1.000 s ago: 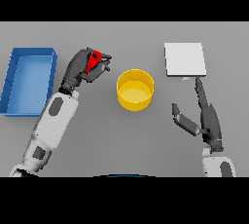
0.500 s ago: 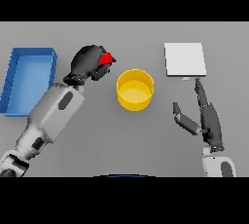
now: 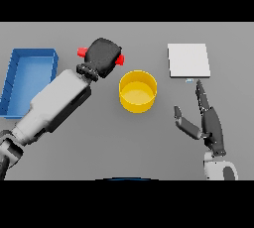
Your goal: Pick up the red beaker and tilt it to pour out 1 green nut into yellow bowl. Pick up the yellow bowl and place it on the metallic measuring scale.
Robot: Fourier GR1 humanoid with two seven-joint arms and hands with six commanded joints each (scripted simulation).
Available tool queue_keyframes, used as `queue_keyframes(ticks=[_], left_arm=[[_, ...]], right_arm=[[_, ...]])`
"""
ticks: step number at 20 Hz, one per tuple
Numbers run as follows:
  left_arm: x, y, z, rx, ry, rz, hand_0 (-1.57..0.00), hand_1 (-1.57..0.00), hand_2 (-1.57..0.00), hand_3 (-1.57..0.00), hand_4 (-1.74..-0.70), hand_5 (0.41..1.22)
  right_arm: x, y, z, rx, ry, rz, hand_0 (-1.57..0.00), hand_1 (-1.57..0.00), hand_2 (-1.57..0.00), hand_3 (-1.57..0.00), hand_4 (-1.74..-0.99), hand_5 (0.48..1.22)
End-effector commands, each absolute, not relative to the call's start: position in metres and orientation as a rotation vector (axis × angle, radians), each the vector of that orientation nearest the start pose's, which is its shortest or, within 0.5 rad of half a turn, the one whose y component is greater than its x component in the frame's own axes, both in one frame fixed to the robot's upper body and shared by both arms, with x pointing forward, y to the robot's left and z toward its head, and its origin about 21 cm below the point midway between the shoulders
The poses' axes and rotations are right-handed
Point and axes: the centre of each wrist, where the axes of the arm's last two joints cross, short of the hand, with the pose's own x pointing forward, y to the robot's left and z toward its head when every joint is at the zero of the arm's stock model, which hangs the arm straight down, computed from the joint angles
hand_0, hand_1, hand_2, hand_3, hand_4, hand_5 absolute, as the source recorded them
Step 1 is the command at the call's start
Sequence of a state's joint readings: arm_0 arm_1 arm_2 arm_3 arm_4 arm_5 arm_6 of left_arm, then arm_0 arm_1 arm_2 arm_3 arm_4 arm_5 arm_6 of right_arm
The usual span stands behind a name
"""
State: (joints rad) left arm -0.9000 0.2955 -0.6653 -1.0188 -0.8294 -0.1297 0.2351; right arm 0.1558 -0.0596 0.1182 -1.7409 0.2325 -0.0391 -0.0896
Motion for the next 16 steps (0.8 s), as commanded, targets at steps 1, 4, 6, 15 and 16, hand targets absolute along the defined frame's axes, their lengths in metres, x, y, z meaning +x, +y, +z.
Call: queue_keyframes(ticks=[1, 4, 6, 15, 16], left_arm=[[0.391, 0.094, 0.104, 0.96, -1.358, -1.737, -1.57, -1.57, -1.57, -1.39, -1.69, 1.211], [0.391, 0.08, 0.103, 0.985, -1.312, -1.931, -1.57, -1.57, -1.57, -1.34, -1.71, 1.216], [0.394, 0.072, 0.106, 1.016, -1.275, -2.055, -1.57, -1.57, -1.57, -1.42, -1.72, 1.218], [0.389, 0.047, 0.106, 1.231, -1.059, -2.433, -1.57, -1.57, -1.57, -1.55, -1.74, 1.221], [0.389, 0.044, 0.106, 1.244, -1.041, -2.471, -1.57, -1.57, -1.57, -1.55, -1.74, 1.221]], right_arm=[[0.211, -0.229, 0.007, -0.203, -1.675, 0.233, 0.0, 0.0, 0.0, 0.0, -1.287, 0.69], [0.212, -0.229, 0.006, -0.202, -1.691, 0.206, 0.0, 0.0, 0.0, 0.0, -1.294, 0.672], [0.214, -0.23, 0.004, -0.184, -1.677, 0.183, 0.0, 0.0, 0.0, 0.0, -1.294, 0.657], [0.212, -0.225, 0.002, -0.198, -1.67, 0.184, 0.0, 0.0, 0.0, 0.0, -1.286, 0.618], [0.21, -0.224, 0.0, -0.201, -1.665, 0.186, 0.0, 0.0, 0.0, 0.0, -1.278, 0.609]])
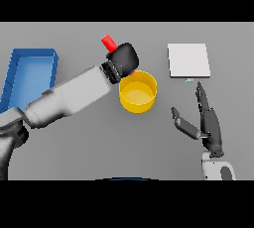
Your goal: Pick up the red beaker and tilt it to pour out 1 green nut into yellow bowl. Pick up the yellow bowl and place it on the metallic measuring scale.
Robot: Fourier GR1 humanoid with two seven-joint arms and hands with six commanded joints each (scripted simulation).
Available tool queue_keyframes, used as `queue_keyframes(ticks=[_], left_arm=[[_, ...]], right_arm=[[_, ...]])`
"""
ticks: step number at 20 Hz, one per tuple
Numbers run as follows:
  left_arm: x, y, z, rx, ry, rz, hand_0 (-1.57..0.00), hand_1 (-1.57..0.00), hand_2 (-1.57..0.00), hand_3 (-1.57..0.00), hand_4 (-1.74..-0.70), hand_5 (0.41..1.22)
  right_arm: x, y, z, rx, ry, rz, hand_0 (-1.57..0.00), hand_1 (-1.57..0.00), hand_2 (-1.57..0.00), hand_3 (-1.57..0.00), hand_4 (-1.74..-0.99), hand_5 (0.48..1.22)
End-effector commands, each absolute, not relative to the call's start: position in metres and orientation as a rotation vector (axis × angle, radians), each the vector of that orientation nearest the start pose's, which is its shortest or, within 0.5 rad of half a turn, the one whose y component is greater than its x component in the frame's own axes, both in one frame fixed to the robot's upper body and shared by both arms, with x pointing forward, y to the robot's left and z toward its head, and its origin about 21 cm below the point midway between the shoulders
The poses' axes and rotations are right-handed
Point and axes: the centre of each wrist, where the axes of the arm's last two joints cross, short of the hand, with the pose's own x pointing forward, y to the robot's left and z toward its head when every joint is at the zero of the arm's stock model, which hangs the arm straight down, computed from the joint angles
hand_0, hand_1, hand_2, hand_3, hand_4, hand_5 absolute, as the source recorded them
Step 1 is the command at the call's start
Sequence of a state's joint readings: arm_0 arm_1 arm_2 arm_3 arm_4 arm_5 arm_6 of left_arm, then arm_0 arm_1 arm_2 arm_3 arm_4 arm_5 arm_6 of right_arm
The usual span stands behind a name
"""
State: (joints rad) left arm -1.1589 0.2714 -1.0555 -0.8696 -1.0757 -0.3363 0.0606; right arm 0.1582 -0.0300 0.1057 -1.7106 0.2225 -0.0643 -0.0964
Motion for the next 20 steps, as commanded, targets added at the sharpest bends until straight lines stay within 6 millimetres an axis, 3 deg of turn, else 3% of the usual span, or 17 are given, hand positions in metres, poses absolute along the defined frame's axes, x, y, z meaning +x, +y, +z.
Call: queue_keyframes(ticks=[1, 6, 14, 17, 19, 20], left_arm=[[0.393, 0.046, 0.107, -1.395, 1.147, 2.765, -1.57, -1.57, -1.57, -1.56, -1.74, 1.221], [0.395, 0.027, 0.114, -1.395, 0.932, 2.718, -1.57, -1.57, -1.57, -1.57, -1.74, 1.221], [0.397, 0.02, 0.12, -1.349, 0.754, 2.558, -1.57, -1.57, -1.57, -1.57, -1.73, 1.221], [0.406, 0.019, 0.145, -1.391, 0.76, 2.554, -1.57, -1.57, -1.57, -1.57, -1.73, 1.221], [0.418, 0.025, 0.178, -1.455, 0.804, 2.519, -1.57, -1.57, -1.57, -1.49, -1.73, 1.221], [0.424, 0.027, 0.195, -1.514, 0.828, 2.496, -1.57, -1.57, -1.4, -1.51, -1.68, 1.221]], right_arm=[[0.211, -0.225, 0.001, -0.208, -1.661, 0.188, 0.0, 0.0, 0.0, 0.0, -1.276, 0.6], [0.214, -0.225, 0.002, -0.25, -1.658, 0.207, 0.0, 0.0, 0.0, 0.0, -1.236, 0.582], [0.213, -0.225, -0.002, -0.265, -1.672, 0.229, 0.0, 0.0, 0.0, 0.0, -1.21, 0.594], [0.211, -0.226, 0.003, -0.264, -1.697, 0.216, 0.0, 0.0, 0.0, 0.0, -1.206, 0.592], [0.215, -0.221, 0.002, -0.272, -1.686, 0.22, 0.0, 0.0, 0.0, 0.0, -1.203, 0.592], [0.217, -0.22, 0.003, -0.271, -1.684, 0.219, 0.0, 0.0, 0.0, 0.0, -1.201, 0.592]])
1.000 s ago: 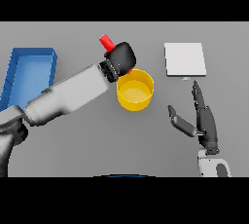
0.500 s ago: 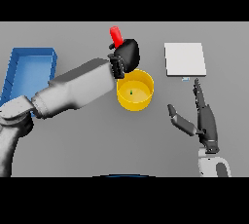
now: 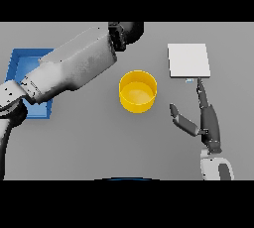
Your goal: Pick up the red beaker and tilt it to pour out 1 green nut into yellow bowl. Pick up the yellow bowl and place it on the metallic measuring scale.
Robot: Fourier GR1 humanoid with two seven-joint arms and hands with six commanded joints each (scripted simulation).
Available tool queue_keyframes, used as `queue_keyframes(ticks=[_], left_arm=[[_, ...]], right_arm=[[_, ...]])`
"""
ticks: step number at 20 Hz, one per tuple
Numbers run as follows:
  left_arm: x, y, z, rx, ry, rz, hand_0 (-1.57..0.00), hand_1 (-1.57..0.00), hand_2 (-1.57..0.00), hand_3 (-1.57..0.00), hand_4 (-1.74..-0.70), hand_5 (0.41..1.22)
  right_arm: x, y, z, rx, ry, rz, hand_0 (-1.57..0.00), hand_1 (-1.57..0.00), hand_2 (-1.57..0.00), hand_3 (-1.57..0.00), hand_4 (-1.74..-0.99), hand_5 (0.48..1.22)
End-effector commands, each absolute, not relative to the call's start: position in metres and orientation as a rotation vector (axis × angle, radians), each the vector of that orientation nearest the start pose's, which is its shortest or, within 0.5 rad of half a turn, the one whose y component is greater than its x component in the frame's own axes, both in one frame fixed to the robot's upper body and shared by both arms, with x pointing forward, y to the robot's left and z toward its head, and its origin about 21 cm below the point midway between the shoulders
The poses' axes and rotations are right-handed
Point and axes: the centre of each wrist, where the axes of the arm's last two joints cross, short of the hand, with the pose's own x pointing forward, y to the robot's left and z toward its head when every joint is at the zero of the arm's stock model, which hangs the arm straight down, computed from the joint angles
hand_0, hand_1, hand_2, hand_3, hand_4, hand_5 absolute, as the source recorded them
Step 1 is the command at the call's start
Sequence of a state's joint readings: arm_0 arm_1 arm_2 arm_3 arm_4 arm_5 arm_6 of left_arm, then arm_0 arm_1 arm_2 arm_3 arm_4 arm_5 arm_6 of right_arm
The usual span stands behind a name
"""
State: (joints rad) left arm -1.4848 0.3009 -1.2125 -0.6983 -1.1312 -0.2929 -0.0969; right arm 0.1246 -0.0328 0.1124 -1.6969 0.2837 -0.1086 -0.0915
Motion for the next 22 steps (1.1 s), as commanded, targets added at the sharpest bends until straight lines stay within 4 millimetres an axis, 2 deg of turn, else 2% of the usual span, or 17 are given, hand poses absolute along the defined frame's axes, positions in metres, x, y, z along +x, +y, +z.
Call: queue_keyframes(ticks=[1, 2, 5, 7, 10, 12, 14, 15, 16, 19, 21, 22], left_arm=[[0.428, 0.03, 0.211, -1.557, 0.868, 2.476, -1.57, -1.57, -1.43, -1.27, -1.69, 1.221], [0.433, 0.035, 0.231, -1.581, 0.911, 2.476, -1.57, -1.57, -1.46, -1.04, -1.7, 1.221], [0.447, 0.048, 0.278, -1.773, 1.056, 2.467, -1.57, -1.57, -1.51, -1.3, -1.71, 1.221], [0.458, 0.069, 0.298, -1.904, 1.233, 2.504, -1.57, -1.57, -1.53, -1.4, -1.72, 1.221], [0.475, 0.124, 0.314, -2.178, 1.683, 2.536, -1.57, -1.57, -1.55, -1.36, -1.73, 1.221], [0.482, 0.17, 0.309, -2.267, 2.028, 2.497, -1.57, -1.57, -1.56, -1.37, -1.73, 1.221], [0.484, 0.204, 0.301, -2.298, 2.344, 2.405, -1.57, -1.57, -1.56, -1.4, -1.74, 1.221], [0.484, 0.215, 0.298, -2.336, 2.463, 2.344, -1.57, -1.57, -1.56, -1.41, -1.74, 1.221], [0.482, 0.233, 0.291, -2.303, 2.632, 2.268, -1.57, -1.57, -1.57, -1.43, -1.74, 1.221], [0.471, 0.277, 0.263, -2.492, 2.954, 1.952, -1.57, -1.57, -1.57, -1.41, -1.74, 1.221], [0.46, 0.296, 0.24, -2.57, 3.17, 1.698, -1.57, -1.57, -1.57, -1.45, -1.74, 1.221], [0.451, 0.306, 0.227, -2.64, 3.219, 1.601, -1.57, -1.57, -1.57, -1.45, -1.74, 1.221]], right_arm=[[0.218, -0.219, 0.004, -0.267, -1.691, 0.224, 0.0, 0.0, 0.0, 0.0, -1.19, 0.594], [0.216, -0.222, 0.004, -0.255, -1.699, 0.221, 0.0, 0.0, 0.0, 0.0, -1.186, 0.596], [0.219, -0.222, 0.005, -0.212, -1.698, 0.2, 0.0, 0.0, 0.0, 0.0, -1.182, 0.593], [0.218, -0.222, 0.004, -0.191, -1.701, 0.187, 0.0, 0.0, 0.0, 0.0, -1.193, 0.597], [0.216, -0.225, 0.001, -0.188, -1.704, 0.194, 0.0, 0.0, 0.0, 0.0, -1.209, 0.593], [0.217, -0.226, 0.002, -0.18, -1.709, 0.195, 0.0, 0.0, 0.0, 0.0, -1.224, 0.592], [0.22, -0.227, 0.001, -0.183, -1.705, 0.204, 0.0, 0.0, 0.0, 0.0, -1.222, 0.587], [0.22, -0.228, -0.001, -0.179, -1.711, 0.204, 0.0, 0.0, 0.0, 0.0, -1.22, 0.587], [0.22, -0.228, 0.001, -0.18, -1.712, 0.215, 0.0, 0.0, 0.0, 0.0, -1.222, 0.586], [0.222, -0.231, -0.003, -0.188, -1.71, 0.247, 0.0, 0.0, 0.0, 0.0, -1.217, 0.595], [0.223, -0.231, -0.003, -0.188, -1.707, 0.255, 0.0, 0.0, 0.0, 0.0, -1.212, 0.604], [0.223, -0.231, -0.001, -0.195, -1.712, 0.259, 0.0, 0.0, 0.0, 0.0, -1.212, 0.61]])
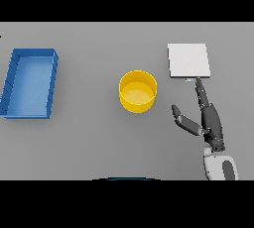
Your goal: Pick up the red beaker and tilt it to pour out 1 green nut into yellow bowl. Pick up the yellow bowl and place it on the metallic measuring scale.
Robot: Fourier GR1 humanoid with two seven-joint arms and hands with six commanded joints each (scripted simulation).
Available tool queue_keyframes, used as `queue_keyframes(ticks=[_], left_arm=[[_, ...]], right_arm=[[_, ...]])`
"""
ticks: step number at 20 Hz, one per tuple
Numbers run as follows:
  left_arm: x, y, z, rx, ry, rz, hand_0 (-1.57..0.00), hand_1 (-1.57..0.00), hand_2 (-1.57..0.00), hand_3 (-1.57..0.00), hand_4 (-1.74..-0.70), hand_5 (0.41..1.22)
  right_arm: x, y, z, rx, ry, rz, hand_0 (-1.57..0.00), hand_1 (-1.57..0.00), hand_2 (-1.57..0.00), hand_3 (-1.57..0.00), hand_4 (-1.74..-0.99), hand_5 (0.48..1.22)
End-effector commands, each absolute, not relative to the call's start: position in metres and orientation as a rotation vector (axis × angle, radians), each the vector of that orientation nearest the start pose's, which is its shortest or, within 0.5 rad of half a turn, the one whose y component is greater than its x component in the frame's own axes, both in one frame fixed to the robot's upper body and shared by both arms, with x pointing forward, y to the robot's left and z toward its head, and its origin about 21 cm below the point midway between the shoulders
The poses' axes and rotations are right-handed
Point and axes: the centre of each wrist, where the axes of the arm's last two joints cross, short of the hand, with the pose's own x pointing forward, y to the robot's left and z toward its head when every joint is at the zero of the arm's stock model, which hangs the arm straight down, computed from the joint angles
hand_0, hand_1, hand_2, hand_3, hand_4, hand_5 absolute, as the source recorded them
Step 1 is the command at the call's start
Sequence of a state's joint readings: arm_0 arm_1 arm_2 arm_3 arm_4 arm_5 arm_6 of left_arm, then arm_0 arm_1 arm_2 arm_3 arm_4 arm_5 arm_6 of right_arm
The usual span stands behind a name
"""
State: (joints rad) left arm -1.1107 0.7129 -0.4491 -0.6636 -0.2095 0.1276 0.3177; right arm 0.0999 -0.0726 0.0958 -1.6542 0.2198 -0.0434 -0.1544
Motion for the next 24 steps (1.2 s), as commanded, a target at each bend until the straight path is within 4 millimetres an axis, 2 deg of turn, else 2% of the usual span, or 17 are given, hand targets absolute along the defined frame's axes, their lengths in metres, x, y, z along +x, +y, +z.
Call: queue_keyframes(ticks=[1, 5, 7, 9, 13, 16, 18, 19, 20, 21, 22, 24], left_arm=[[0.443, 0.312, 0.215, 1.06, -1.305, -0.582, -1.57, -1.57, -1.57, -1.45, -1.74, 1.221], [0.405, 0.319, 0.173, 1.033, -1.225, -0.424, -1.57, -1.57, -1.57, -1.45, -1.74, 1.221], [0.39, 0.32, 0.153, 1.009, -1.202, -0.389, -1.57, -1.57, -1.57, -1.45, -1.74, 1.221], [0.375, 0.325, 0.131, 0.99, -1.168, -0.359, -1.57, -1.57, -1.57, -1.45, -1.74, 1.221], [0.358, 0.321, 0.109, 0.962, -1.143, -0.318, -1.57, -1.57, -1.57, -1.51, -1.74, 1.221], [0.356, 0.321, 0.095, 0.953, -1.105, -0.295, -1.57, -1.57, -1.57, -1.54, -1.74, 1.117], [0.355, 0.327, 0.094, 0.973, -1.079, -0.311, -1.57, -1.57, -1.57, -1.55, -1.74, 0.967], [0.353, 0.328, 0.094, 0.974, -1.071, -0.341, -1.57, -1.57, -1.57, -1.55, -1.67, 0.908], [0.35, 0.325, 0.091, 0.95, -1.054, -0.38, -1.57, -1.57, -1.57, -1.5, -1.53, 0.865], [0.348, 0.322, 0.09, 0.916, -1.038, -0.422, -1.56, -1.45, -1.43, -1.36, -1.37, 0.83], [0.344, 0.321, 0.093, 0.874, -1.027, -0.454, -1.46, -1.18, -1.19, -1.13, -1.23, 0.803], [0.341, 0.326, 0.098, 0.827, -0.986, -0.494, -0.93, -0.76, -0.77, -0.72, -1.03, 0.758]], right_arm=[[0.222, -0.233, 0.0, -0.2, -1.714, 0.273, 0.0, 0.0, 0.0, 0.0, -1.209, 0.62], [0.221, -0.233, 0.0, -0.207, -1.704, 0.295, 0.0, 0.0, 0.0, 0.0, -1.206, 0.653], [0.22, -0.23, -0.002, -0.206, -1.692, 0.294, 0.0, 0.0, 0.0, 0.0, -1.21, 0.66], [0.223, -0.229, 0.003, -0.202, -1.707, 0.292, 0.0, 0.0, 0.0, 0.0, -1.217, 0.664], [0.223, -0.236, 0.004, -0.199, -1.708, 0.296, 0.0, 0.0, 0.0, 0.0, -1.217, 0.666], [0.221, -0.23, -0.001, -0.206, -1.701, 0.308, 0.0, 0.0, 0.0, 0.0, -1.207, 0.665], [0.219, -0.232, 0.0, -0.198, -1.719, 0.309, 0.0, 0.0, 0.0, 0.0, -1.205, 0.664], [0.217, -0.23, 0.002, -0.197, -1.741, 0.304, 0.0, 0.0, 0.0, 0.0, -1.202, 0.667], [0.219, -0.228, 0.002, -0.204, -1.723, 0.304, 0.0, 0.0, 0.0, 0.0, -1.197, 0.664], [0.218, -0.228, 0.002, -0.203, -1.712, 0.298, 0.0, 0.0, 0.0, 0.0, -1.192, 0.663], [0.215, -0.231, -0.003, -0.203, -1.703, 0.301, 0.0, 0.0, 0.0, 0.0, -1.188, 0.663], [0.214, -0.229, -0.001, -0.203, -1.725, 0.303, 0.0, 0.0, 0.0, 0.0, -1.185, 0.665]])
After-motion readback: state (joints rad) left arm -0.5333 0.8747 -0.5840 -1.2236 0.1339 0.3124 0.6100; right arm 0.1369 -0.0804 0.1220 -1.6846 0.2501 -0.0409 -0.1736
